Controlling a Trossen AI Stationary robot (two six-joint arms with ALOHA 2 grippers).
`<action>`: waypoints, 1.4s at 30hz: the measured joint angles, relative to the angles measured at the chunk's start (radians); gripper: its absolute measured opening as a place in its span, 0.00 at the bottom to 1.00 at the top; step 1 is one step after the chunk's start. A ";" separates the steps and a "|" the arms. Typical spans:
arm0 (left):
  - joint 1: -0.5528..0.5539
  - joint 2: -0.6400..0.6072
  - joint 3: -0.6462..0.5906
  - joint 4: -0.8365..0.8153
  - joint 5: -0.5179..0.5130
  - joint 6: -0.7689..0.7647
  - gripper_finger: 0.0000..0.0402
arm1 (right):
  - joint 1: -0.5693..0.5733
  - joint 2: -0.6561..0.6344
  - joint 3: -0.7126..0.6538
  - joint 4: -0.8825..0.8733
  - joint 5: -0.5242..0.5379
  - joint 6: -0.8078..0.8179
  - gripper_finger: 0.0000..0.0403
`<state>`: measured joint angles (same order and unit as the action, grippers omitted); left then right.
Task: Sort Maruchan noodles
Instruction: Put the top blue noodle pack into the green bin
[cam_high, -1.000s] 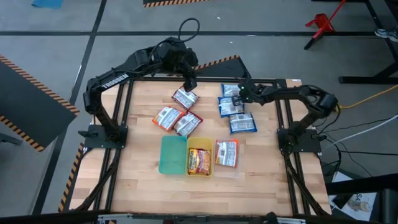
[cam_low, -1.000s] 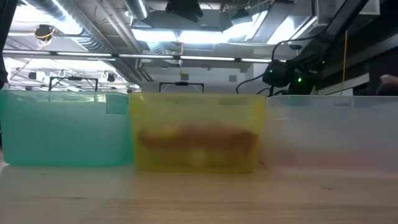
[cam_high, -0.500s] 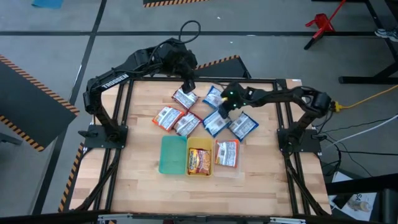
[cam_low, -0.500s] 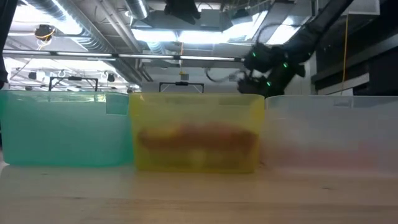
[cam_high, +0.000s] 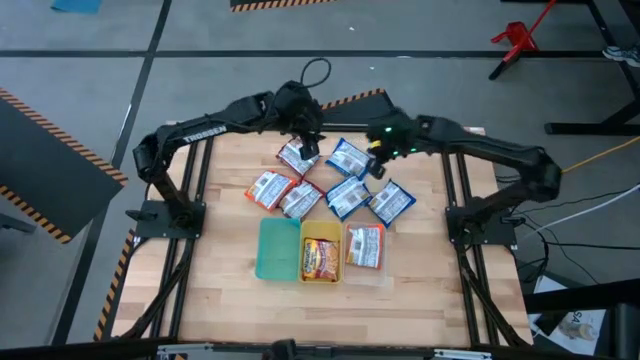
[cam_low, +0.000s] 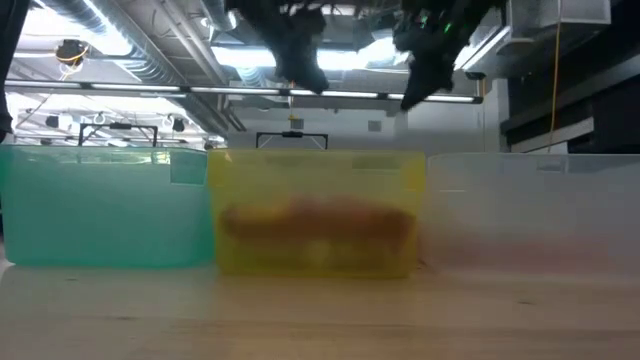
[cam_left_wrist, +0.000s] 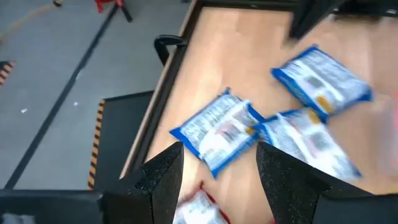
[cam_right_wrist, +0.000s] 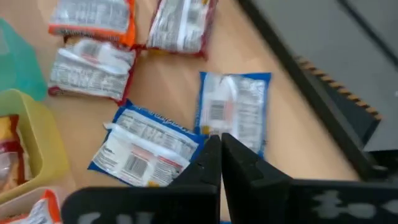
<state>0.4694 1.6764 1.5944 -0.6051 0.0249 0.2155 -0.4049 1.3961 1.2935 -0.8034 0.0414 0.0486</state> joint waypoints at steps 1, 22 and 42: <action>0.009 0.000 -0.043 0.058 0.000 0.003 0.49 | 0.000 -0.027 0.006 -0.020 0.002 0.000 0.00; 0.059 0.215 -0.165 0.125 0.036 0.055 0.67 | -0.082 -0.123 -0.402 0.421 0.313 0.111 0.51; 0.064 -0.077 -0.137 -0.015 -0.010 -0.031 0.66 | -0.194 0.437 -0.264 0.617 -0.113 0.165 0.40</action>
<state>0.5335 1.5991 1.4570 -0.6200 0.0144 0.1844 -0.5992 1.8327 1.0295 -0.1868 -0.0713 0.2140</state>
